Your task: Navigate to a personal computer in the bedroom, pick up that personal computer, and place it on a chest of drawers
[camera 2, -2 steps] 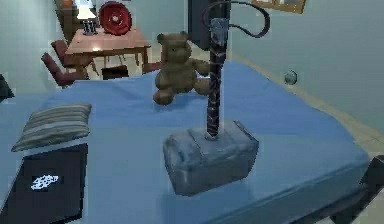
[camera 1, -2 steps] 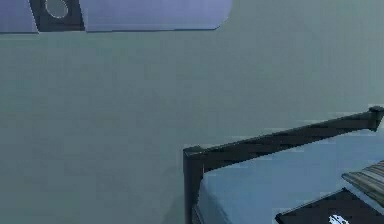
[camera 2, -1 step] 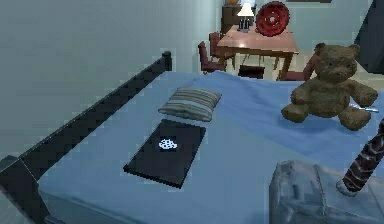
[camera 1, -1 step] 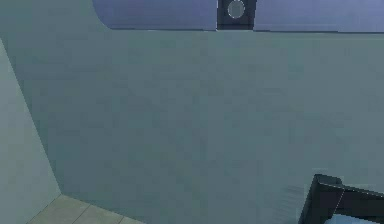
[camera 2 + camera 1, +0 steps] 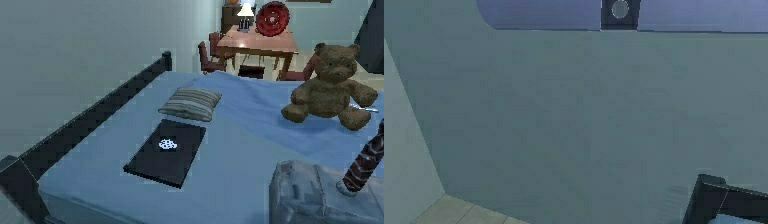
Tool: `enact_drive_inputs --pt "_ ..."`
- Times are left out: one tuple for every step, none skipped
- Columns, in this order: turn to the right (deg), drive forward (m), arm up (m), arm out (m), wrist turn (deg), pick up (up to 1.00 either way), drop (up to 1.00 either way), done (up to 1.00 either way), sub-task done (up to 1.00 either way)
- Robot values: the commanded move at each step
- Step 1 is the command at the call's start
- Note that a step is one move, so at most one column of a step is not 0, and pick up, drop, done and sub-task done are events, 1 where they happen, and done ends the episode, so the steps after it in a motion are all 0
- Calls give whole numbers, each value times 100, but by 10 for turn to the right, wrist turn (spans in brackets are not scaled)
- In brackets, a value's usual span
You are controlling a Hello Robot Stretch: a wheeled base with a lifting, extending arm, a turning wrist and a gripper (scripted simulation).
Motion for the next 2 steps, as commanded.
enact_drive_inputs --pt "0 0 32 0 0 0 0 0 0" --pt "0 0 0 22 0 0 0 0 0"
